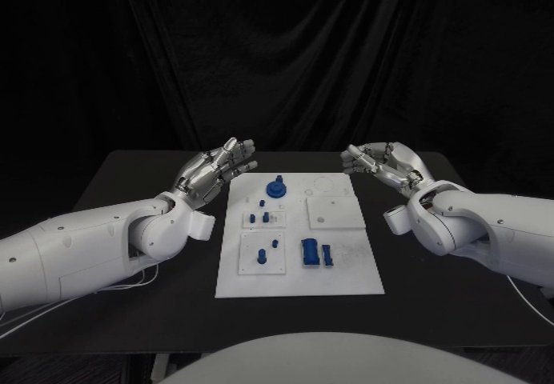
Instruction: Assemble the parts on the task board
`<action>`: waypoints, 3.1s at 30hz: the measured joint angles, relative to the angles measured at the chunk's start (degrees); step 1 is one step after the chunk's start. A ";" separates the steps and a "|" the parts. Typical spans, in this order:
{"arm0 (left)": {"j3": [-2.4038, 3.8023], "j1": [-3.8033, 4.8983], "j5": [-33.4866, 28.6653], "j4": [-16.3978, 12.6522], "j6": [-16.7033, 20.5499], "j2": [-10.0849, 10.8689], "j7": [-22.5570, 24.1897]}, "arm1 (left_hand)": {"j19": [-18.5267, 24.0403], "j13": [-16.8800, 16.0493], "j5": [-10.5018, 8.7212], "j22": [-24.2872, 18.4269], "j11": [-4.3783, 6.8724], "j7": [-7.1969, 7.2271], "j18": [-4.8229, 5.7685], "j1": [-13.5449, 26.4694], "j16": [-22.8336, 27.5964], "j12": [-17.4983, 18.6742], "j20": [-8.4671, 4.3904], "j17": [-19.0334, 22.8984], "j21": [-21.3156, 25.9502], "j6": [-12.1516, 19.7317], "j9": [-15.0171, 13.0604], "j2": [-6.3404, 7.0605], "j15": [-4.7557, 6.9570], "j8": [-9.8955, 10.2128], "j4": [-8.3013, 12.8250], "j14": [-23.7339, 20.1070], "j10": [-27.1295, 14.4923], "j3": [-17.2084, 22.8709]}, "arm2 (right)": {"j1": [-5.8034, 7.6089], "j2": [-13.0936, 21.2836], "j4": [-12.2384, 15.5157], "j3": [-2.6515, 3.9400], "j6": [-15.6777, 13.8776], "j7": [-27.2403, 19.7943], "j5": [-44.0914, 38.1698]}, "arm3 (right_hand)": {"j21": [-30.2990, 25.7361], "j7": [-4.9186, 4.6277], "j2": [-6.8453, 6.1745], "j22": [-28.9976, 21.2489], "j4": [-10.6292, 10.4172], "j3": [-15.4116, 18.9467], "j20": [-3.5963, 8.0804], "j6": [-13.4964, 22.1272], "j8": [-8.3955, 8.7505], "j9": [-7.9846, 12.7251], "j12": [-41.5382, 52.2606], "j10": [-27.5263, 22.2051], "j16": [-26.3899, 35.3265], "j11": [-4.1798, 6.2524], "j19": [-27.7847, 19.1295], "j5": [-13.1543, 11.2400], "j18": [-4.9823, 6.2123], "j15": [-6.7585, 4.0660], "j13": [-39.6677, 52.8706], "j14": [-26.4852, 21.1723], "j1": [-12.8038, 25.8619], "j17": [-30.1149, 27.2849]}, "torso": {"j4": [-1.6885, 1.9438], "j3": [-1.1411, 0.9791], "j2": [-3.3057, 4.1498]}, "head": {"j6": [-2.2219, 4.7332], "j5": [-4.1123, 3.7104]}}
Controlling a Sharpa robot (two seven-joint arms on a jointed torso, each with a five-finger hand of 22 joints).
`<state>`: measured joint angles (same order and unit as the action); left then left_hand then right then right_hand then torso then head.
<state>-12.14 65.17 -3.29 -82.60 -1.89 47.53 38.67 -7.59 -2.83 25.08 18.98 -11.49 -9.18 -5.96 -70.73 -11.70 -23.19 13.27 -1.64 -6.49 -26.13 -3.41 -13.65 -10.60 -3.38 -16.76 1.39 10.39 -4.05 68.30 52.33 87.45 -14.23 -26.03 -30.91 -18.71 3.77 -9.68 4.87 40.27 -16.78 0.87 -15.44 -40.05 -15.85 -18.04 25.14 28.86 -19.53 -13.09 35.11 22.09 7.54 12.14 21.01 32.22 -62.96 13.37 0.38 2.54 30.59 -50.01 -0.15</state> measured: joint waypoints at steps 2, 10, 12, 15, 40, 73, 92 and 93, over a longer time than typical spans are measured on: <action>0.00 0.00 -0.01 0.66 -0.06 -0.75 0.01 | 0.47 0.10 0.00 -0.58 0.16 0.89 -0.25 -0.45 0.77 1.27 -0.14 0.12 0.39 3.31 0.60 -0.45 0.27 0.73 0.01 -0.27 -1.00 -0.64 | -0.30 -0.23 -0.49 -0.01 1.35 -0.90 1.33 | 0.00 0.35 0.53 -2.92 -0.01 1.17 -0.10 2.30 1.87 1.83 -1.56 -2.97 1.49 0.80 -3.82 -0.29 0.00 -0.03 -2.27 -2.79 0.14 -1.76 | -0.08 -0.07 -0.44 | 0.00 -0.21; 0.02 0.00 -0.06 3.86 0.05 -4.97 0.05 | 5.94 0.75 -0.17 -12.21 2.76 8.67 -2.49 -1.85 7.37 7.75 -0.57 0.95 4.84 14.35 1.84 -1.85 2.75 1.57 0.03 -1.47 -6.42 -4.93 | -2.50 -0.03 -2.01 -0.04 6.67 -4.28 7.47 | -2.67 12.83 3.77 -33.69 0.00 8.66 0.70 26.06 11.68 13.80 -10.46 -24.09 11.47 7.39 -32.41 -0.72 0.61 -2.27 -14.36 -25.34 -0.87 -10.88 | -1.14 -0.78 -3.42 | 0.07 0.68; 0.03 -0.03 -0.06 4.44 0.32 -5.32 0.06 | 6.02 0.95 -0.22 -12.92 3.30 9.25 -2.48 -1.85 8.70 9.31 -0.48 1.13 4.98 14.92 1.89 -1.85 2.75 1.57 0.02 -1.47 -7.91 -5.68 | -2.98 -0.52 -2.68 -0.05 7.43 -4.77 8.74 | -2.67 13.84 4.29 -34.66 0.05 10.09 1.08 28.60 12.67 15.09 -11.40 -25.67 12.06 8.24 -32.93 -0.87 1.45 -2.92 -15.92 -27.55 -1.38 -11.46 | -1.40 -0.91 -4.25 | 0.44 0.91; 0.04 -0.42 -0.07 5.23 1.02 -5.60 0.08 | 6.02 1.27 -0.22 -13.55 4.83 10.75 -3.35 -1.69 10.41 11.81 -0.49 1.32 5.09 16.01 2.00 -2.02 3.76 1.84 0.01 -1.46 -9.50 -6.63 | -3.73 -1.41 -3.59 -0.04 8.49 -5.50 10.39 | -2.67 16.16 4.96 -35.19 0.04 11.80 1.24 33.04 14.40 16.66 -12.46 -26.78 12.40 9.35 -33.08 -0.87 1.45 -3.81 -17.60 -29.33 -2.05 -11.81 | -1.73 -1.05 -5.45 | 1.04 0.97; 0.24 -4.05 -0.13 8.25 4.63 -6.83 -0.21 | 7.26 2.28 -6.34 -17.29 11.13 10.43 -3.29 11.50 11.50 16.84 -5.05 1.58 5.86 18.91 2.80 -0.07 8.77 2.51 2.88 -1.37 -10.25 -6.25 | -5.75 -3.52 -6.97 0.46 12.25 -7.62 13.99 | -3.57 9.66 0.24 -40.19 10.69 2.90 11.64 39.84 15.65 17.93 -24.48 -28.85 19.32 12.90 -35.09 -14.70 -6.77 -11.84 -20.96 -32.21 39.35 -13.30 | -1.77 -1.77 -7.32 | 3.71 -1.00; 12.05 -4.91 2.13 -7.19 42.09 -2.85 -8.23 | 7.56 2.77 -21.62 -18.89 11.13 9.18 5.21 55.43 11.50 22.87 -12.87 1.57 6.09 25.72 3.35 12.57 10.09 3.10 15.53 -1.47 -10.25 3.86 | -8.01 -7.66 2.35 14.15 -15.57 -0.30 18.44 | -3.56 9.65 -4.93 -40.21 16.56 -0.81 15.14 39.84 15.65 17.97 -24.93 -28.86 19.32 12.89 -35.09 -21.89 -7.13 -11.84 -20.95 -32.21 62.60 -13.31 | -0.38 -2.53 0.52 | 15.63 0.16; 12.06 -4.93 2.48 -7.24 45.46 -2.83 -9.37 | 7.54 2.75 -24.91 -18.90 11.13 9.18 5.19 70.35 11.50 22.85 -12.88 1.58 6.09 25.71 3.33 13.65 10.09 3.10 16.53 -1.47 -10.25 4.08 | -8.02 -7.65 2.37 14.16 -17.10 0.35 18.86 | -3.56 9.66 -4.93 -40.20 16.55 -0.81 15.14 39.84 15.65 17.94 -24.92 -28.86 19.31 12.89 -35.09 -21.88 -7.12 -11.83 -20.95 -32.21 62.59 -13.30 | -0.38 -2.54 0.59 | 15.64 0.16; 12.06 -4.93 2.49 -7.24 45.49 -2.83 -9.38 | 7.54 2.74 -24.91 -18.91 11.13 9.18 5.19 70.35 11.50 22.85 -12.88 1.58 6.09 25.71 3.33 13.65 10.09 3.10 16.53 -1.47 -10.25 4.08 | -8.02 -7.65 2.37 14.16 -17.11 0.36 18.86 | -3.56 9.65 -4.93 -40.20 16.55 -0.81 15.14 39.84 15.65 17.94 -24.92 -28.86 19.31 12.89 -35.09 -21.88 -7.11 -11.84 -20.95 -32.21 62.59 -13.30 | -0.38 -2.54 0.59 | 15.64 0.15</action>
<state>-0.08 60.24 -0.80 -89.84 43.60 44.70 29.29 -0.05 -0.09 0.17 0.07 -0.36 0.00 -0.77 -0.38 -0.20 -0.34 0.39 -0.06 -0.40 -0.42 -0.08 0.01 -0.51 -0.28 -0.22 -0.08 0.14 0.02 60.28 44.67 89.82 -0.07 -43.14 -30.55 0.15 0.21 -0.03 -0.06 0.08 -0.23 0.06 -0.30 -0.21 -0.20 -0.10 0.22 0.00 -0.21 -0.20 0.02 0.21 0.43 0.30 0.07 0.00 -0.37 0.07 0.00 0.00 31.18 -34.37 0.01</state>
